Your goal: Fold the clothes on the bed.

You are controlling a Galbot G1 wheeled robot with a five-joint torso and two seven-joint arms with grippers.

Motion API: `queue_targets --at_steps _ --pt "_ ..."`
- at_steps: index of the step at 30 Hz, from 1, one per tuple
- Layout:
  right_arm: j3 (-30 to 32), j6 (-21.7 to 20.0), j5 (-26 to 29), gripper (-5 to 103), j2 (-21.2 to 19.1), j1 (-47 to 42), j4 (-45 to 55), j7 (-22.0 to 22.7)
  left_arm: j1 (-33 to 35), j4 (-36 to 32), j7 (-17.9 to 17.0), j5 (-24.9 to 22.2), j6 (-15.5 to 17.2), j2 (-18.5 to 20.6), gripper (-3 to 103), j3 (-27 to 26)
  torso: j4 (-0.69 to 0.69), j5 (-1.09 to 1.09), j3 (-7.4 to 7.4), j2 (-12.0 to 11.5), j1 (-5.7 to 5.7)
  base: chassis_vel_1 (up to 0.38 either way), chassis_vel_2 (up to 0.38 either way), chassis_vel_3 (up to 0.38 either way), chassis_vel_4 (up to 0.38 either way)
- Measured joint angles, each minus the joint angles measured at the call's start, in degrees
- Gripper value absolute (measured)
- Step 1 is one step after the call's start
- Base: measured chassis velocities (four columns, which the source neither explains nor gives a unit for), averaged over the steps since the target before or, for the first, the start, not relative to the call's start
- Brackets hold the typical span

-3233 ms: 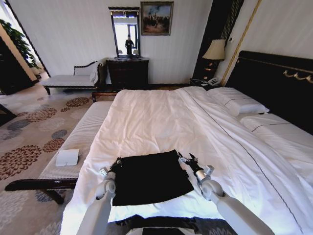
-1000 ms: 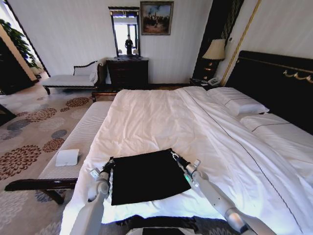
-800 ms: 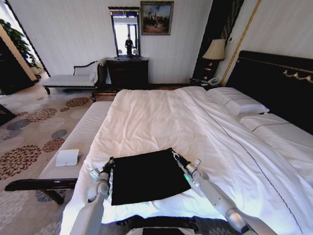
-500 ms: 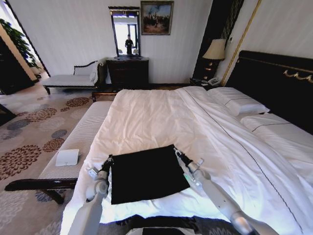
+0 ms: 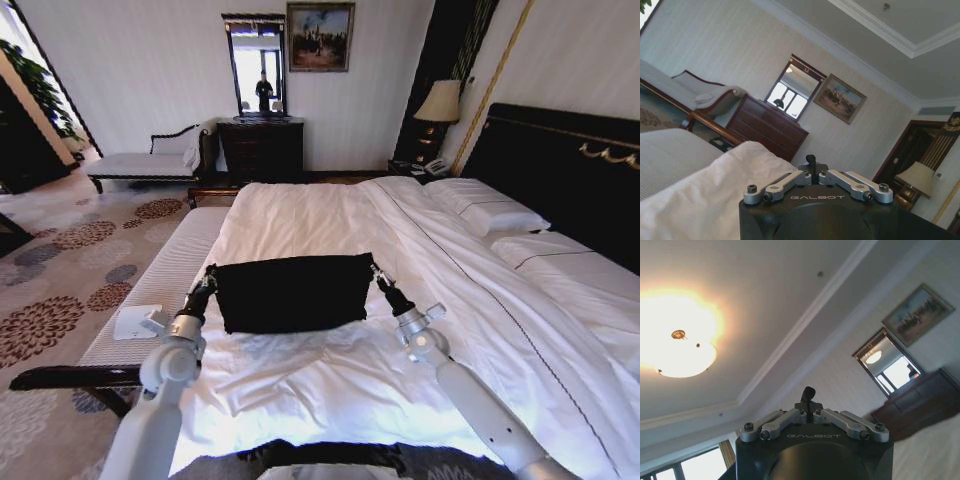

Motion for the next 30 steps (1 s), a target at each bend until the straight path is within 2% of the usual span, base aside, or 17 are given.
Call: queue_targets --at_steps 4,7,9,10,12,14,16,18,19,20,21,23,24,27,28,29,30 --pt "2.63 0.49 -1.58 1 -0.12 -3.42 4.62 1.91 3.02 -2.57 0.0 -0.01 0.01 0.22 1 -1.4 0.0 0.0 0.01 0.0 0.01 0.0 0.0 0.0 0.0" --pt "6.6 0.85 -3.49 1 0.07 -9.11 10.68 4.84 8.01 -8.5 0.02 0.44 -0.17 -0.15 1 -3.06 0.0 0.0 0.01 0.0 0.01 0.0 0.0 0.0 0.0" --pt "7.39 0.85 -3.8 1 0.11 -10.31 11.81 5.44 8.86 -9.68 0.02 0.53 -0.23 -0.23 1 -3.39 0.02 0.01 0.01 0.0 0.01 0.0 0.0 0.0 0.0" --pt "10.69 0.84 -5.41 1 0.19 -15.38 16.43 8.12 12.15 -14.51 0.02 0.78 -0.48 -0.58 1 -4.89 0.0 0.03 0.0 0.0 0.0 0.0 0.0 0.0 0.0" --pt "14.94 0.45 -8.7 1 0.2 -21.67 22.93 12.35 16.66 -19.91 -0.36 0.84 -0.53 -1.04 1 -7.03 -0.02 0.01 0.0 0.01 0.0 0.0 0.0 0.0 0.0" --pt "15.67 0.32 -9.42 1 0.18 -22.73 24.04 13.29 17.55 -20.85 -0.5 0.82 -0.52 -1.12 1 -7.43 -0.02 0.0 0.0 0.01 0.0 0.0 0.0 0.0 0.0" --pt "19.94 -1.87 -14.56 1 -0.23 -28.87 30.16 21.04 22.52 -25.49 -3.12 0.69 1.06 -1.22 1 -9.72 0.0 0.01 -0.01 0.02 -0.01 0.0 0.0 0.0 0.0" --pt "20.53 -3.68 -15.56 1 -0.6 -29.77 31.48 25.64 23.12 -26.02 -5.29 0.66 2.63 -0.8 1 -10.09 -0.01 0.0 -0.01 0.02 -0.02 0.0 0.0 0.0 0.0" --pt "20.11 -5.34 -15.75 1 -1.08 -29.57 31.76 29.76 22.63 -26.0 -6.98 0.65 4.08 -0.24 1 -9.95 0.0 -0.01 -0.01 0.03 -0.02 0.0 0.0 0.0 0.0" --pt "20.11 -5.34 -15.75 1 -1.08 -29.57 31.76 29.76 22.63 -26.0 -6.98 0.65 4.08 -0.24 1 -9.95 0.0 -0.01 -0.01 0.03 -0.02 0.0 0.0 0.0 0.0" --pt "16.9 -8.08 -15.32 1 -2.04 -26.84 29.49 36.29 19.57 -23.1 -9.08 1.09 6.18 1.18 1 -8.09 -0.01 0.01 -0.01 0.03 -0.02 0.0 0.0 0.0 0.0" --pt "10.81 -11.28 -14.51 1 -2.72 -19.63 22.38 40.37 13.77 -15.12 -9.72 2.96 7.93 2.72 1 -4.09 -0.02 0.0 0.01 0.02 -0.01 0.0 0.0 0.0 0.0" --pt "10.81 -11.28 -14.51 1 -2.72 -19.63 22.38 40.37 13.77 -15.12 -9.72 2.96 7.93 2.72 1 -4.09 -0.02 0.0 0.01 0.02 -0.01 0.0 0.0 0.0 0.0" --pt "-0.98 -12.81 -13.15 1 -2.11 -5.92 9.06 41.83 3.92 -1.26 -10.35 4.87 9.07 3.31 1 3.08 0.04 -0.01 0.04 -0.02 0.02 0.0 0.0 0.0 0.0" --pt "-0.98 -12.81 -13.15 1 -2.11 -5.92 9.06 41.83 3.92 -1.26 -10.35 4.87 9.07 3.31 1 3.08 0.04 -0.01 0.04 -0.02 0.02 0.0 0.0 0.0 0.0" --pt "-7.26 -12.86 -12.53 1 -0.73 1.39 0.37 41.5 -2.79 7.31 -10.17 6.2 9.06 3.07 1 6.98 0.02 -0.01 0.04 -0.02 0.04 0.0 0.0 0.0 0.0" --pt "-9.6 -12.86 -12.34 1 0.0 4.28 -3.78 41.06 -5.81 11.88 -9.86 6.99 8.68 2.76 1 8.62 -0.01 0.03 0.04 -0.02 0.04 0.0 0.0 0.0 0.0"
